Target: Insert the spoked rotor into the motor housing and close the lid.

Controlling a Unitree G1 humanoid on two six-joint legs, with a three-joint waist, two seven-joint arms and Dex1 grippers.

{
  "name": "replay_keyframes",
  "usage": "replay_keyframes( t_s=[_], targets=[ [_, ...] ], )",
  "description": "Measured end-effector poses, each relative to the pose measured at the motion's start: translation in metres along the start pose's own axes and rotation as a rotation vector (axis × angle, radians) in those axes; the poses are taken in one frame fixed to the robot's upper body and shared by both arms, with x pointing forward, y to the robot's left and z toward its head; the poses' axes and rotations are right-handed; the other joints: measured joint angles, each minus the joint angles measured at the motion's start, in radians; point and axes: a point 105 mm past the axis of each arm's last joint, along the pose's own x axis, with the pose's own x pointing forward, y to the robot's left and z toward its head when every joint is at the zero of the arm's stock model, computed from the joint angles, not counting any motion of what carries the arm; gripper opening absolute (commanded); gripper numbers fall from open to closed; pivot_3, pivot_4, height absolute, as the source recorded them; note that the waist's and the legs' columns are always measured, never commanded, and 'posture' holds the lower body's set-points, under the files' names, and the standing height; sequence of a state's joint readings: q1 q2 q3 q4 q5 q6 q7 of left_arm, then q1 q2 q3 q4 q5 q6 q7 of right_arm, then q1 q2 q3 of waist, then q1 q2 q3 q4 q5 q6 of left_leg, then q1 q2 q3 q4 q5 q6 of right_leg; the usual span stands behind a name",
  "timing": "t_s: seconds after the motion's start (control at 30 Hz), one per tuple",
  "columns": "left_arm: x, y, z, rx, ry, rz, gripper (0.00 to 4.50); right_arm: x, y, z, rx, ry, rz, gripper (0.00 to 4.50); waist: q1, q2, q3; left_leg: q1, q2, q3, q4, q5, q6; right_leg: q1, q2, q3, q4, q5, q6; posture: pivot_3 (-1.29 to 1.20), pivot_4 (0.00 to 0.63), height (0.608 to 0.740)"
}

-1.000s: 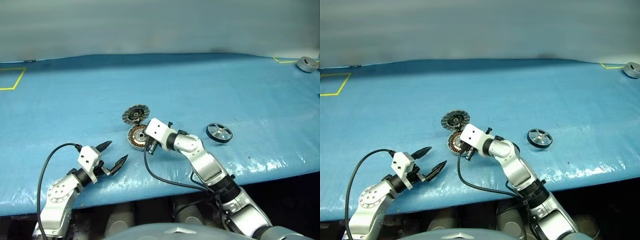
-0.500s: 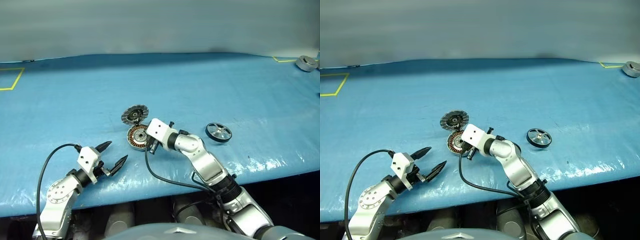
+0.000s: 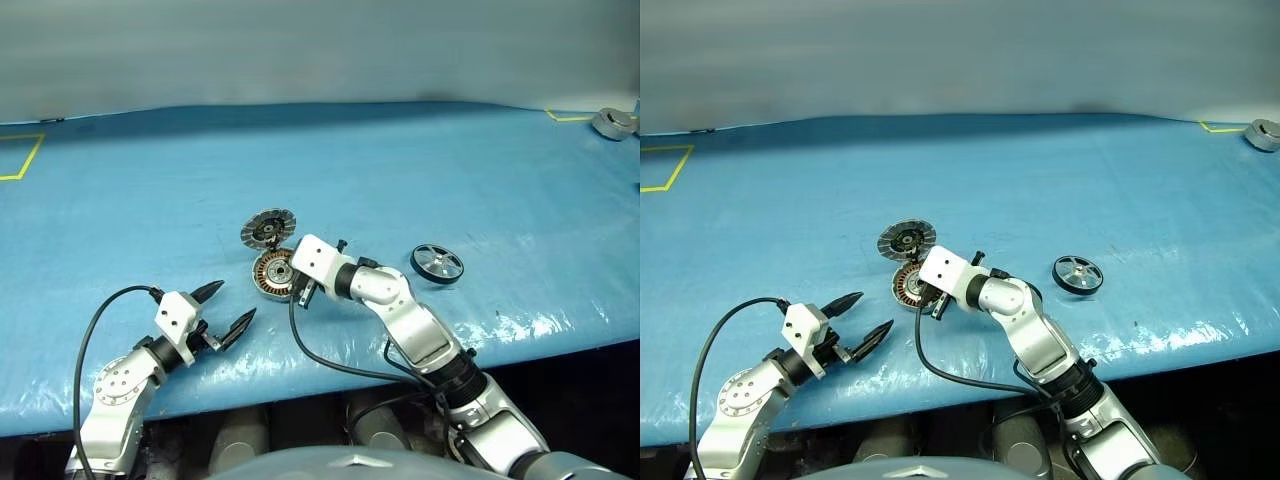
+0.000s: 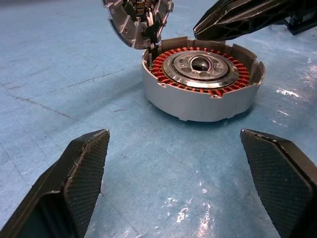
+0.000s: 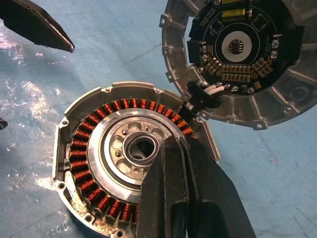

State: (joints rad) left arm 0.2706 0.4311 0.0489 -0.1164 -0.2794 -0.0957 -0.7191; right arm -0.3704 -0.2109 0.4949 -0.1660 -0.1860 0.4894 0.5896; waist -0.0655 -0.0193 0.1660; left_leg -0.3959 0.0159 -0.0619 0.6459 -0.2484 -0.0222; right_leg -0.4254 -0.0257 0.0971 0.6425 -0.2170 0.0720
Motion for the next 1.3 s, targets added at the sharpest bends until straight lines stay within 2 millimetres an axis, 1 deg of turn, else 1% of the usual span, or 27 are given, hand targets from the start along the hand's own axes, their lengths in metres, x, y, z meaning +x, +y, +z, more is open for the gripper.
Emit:
replay_keyframes(
  t_s=[0.27,0.37,0.53,0.83,1.0,1.3],
  targets=[
    [0.000,0.000,-0.001,-0.002,0.002,0.003,4.50,0.001,0.004,0.000,-0.005,0.003,0.021,0.05,0.000,0.000,0.000,0.000,0.000,0.000,0.000,0.000,0.000,0.000,0.000,0.000,0.000,0.000,0.000,0.00,0.150,0.740],
    [-0.001,0.000,-0.001,-0.002,0.002,0.005,4.50,0.003,0.007,-0.005,0.004,0.020,0.039,0.05,0.000,0.000,0.000,0.000,0.000,0.000,0.000,0.000,0.000,0.000,0.000,0.000,0.000,0.000,0.000,0.00,0.150,0.740],
    [-0.001,0.000,-0.001,-0.003,0.003,0.006,4.50,0.007,0.007,-0.009,-0.007,0.026,0.040,0.05,0.000,0.000,-0.001,0.002,0.000,0.000,0.001,0.000,0.000,0.002,0.000,0.000,0.001,0.000,0.000,0.00,0.150,0.740],
    [-0.001,-0.001,-0.002,-0.004,0.006,0.006,4.50,0.008,0.006,-0.010,-0.006,0.022,0.032,0.05,0.000,-0.001,-0.001,0.002,0.000,0.000,0.002,0.000,0.000,0.002,0.000,0.000,0.001,0.001,0.001,0.00,0.150,0.740],
    [-0.001,-0.001,-0.002,-0.004,0.006,0.005,4.50,0.008,0.006,-0.008,0.041,0.013,0.031,0.05,0.000,-0.001,-0.001,0.002,0.000,0.000,0.003,0.000,0.000,0.002,0.000,0.000,0.001,0.001,0.001,0.00,0.150,0.740],
    [-0.001,-0.001,-0.002,-0.005,0.007,0.004,4.50,0.011,0.007,-0.005,0.061,-0.001,0.042,0.05,-0.001,0.000,-0.001,0.002,0.000,0.000,0.002,0.000,0.000,0.002,0.000,0.000,0.001,0.001,0.001,0.00,0.150,0.740]
  ],
)
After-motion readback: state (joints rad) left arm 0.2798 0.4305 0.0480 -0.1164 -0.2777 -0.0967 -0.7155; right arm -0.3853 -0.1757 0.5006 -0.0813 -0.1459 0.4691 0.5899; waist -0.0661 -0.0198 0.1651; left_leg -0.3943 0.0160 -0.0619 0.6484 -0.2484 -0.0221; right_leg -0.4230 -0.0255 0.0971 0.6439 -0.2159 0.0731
